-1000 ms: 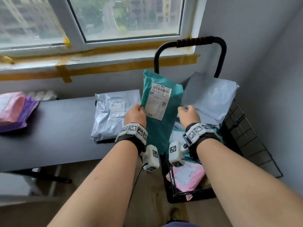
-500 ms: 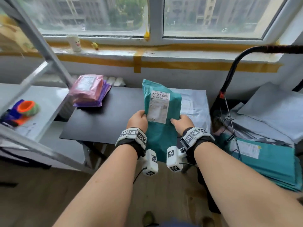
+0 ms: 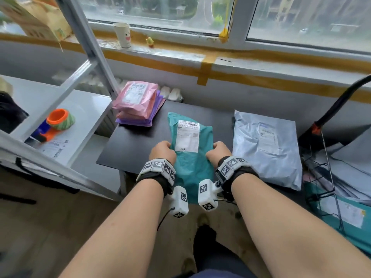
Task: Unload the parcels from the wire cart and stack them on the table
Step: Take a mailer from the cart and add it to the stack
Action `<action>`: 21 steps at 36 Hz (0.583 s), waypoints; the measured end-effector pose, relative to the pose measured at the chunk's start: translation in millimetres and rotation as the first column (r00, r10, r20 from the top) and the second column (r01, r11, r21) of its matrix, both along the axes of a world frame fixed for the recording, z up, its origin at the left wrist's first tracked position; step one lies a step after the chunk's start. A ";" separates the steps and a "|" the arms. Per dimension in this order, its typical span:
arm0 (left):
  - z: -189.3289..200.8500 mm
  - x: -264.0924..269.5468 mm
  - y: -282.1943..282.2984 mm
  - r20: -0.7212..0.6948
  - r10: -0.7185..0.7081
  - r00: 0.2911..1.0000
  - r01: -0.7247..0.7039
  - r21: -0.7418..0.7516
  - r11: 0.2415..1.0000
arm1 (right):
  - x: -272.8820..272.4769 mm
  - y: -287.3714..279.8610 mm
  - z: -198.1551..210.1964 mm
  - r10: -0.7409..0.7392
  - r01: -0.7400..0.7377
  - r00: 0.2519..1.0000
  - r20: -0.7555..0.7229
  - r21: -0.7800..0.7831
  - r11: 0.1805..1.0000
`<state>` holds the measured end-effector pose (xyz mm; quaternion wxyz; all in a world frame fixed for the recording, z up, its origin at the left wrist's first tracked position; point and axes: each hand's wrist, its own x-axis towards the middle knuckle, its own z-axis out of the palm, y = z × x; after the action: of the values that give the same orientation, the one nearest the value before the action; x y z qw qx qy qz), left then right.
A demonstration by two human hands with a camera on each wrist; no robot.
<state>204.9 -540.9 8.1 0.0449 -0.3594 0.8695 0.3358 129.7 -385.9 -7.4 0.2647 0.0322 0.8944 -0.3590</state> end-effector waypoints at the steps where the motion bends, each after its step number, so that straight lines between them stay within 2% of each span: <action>1: -2.2 -6.3 -4.7 0.007 0.000 1.000 0.000 -0.009 1.000 | -6.3 -5.1 -2.5 0.008 -0.008 1.000 0.004 0.006 1.000; 7: -12.0 -54.9 -38.5 0.014 0.031 0.999 -0.032 0.031 0.999 | -59.8 -40.1 -19.5 0.041 -0.041 0.999 0.012 0.004 0.999; 12: -20.4 -99.0 -61.6 -0.005 0.059 0.998 -0.058 0.106 0.993 | -108.7 -68.9 -24.8 0.007 -0.007 1.000 0.019 -0.006 1.000; 16: -31.3 -121.3 -73.9 0.038 0.058 0.998 -0.063 0.148 0.987 | -131.6 -92.6 -35.8 0.019 -0.020 0.996 0.090 0.008 1.000; 21: -48.4 -122.2 -86.1 0.144 0.072 0.987 -0.095 0.159 0.983 | -140.2 -113.4 -54.9 0.052 -0.073 0.973 0.226 0.088 0.993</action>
<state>82.7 -627.0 -40.4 0.1202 -0.4127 0.8177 0.3830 -10.5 -499.4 -62.3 0.3728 0.0566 0.8757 -0.3015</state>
